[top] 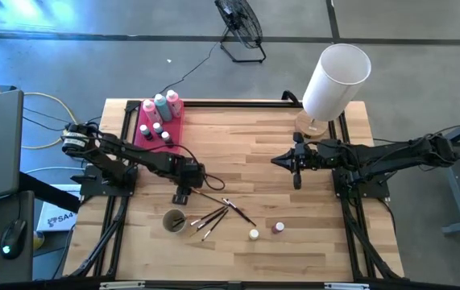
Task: Pick & Place Paint Supplies
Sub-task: Put the gold paintbrush into the light brown cup
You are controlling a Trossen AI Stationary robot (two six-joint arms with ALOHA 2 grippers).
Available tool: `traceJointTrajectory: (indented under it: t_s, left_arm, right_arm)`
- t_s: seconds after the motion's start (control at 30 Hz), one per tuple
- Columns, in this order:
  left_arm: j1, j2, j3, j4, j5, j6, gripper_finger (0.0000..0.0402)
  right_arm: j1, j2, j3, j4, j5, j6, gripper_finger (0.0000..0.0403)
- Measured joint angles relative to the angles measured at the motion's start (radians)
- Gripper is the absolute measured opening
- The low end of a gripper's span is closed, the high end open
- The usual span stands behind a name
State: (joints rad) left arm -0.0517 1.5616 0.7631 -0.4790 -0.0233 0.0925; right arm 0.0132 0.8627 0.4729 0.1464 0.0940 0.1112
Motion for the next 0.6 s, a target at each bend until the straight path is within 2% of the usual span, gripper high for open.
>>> traceJointTrajectory:
  t_s: [0.33, 0.6]
  left_arm:
    - [-0.001, 0.005, 0.000, 0.012, 0.009, -0.022, 0.0047]
    - [0.000, 0.039, 0.004, 0.016, 0.048, -0.025, 0.0003]
  right_arm:
    - [0.000, 0.000, 0.000, 0.000, 0.000, 0.000, 0.0002]
    - [0.000, 0.000, 0.000, 0.000, 0.000, 0.000, 0.0002]
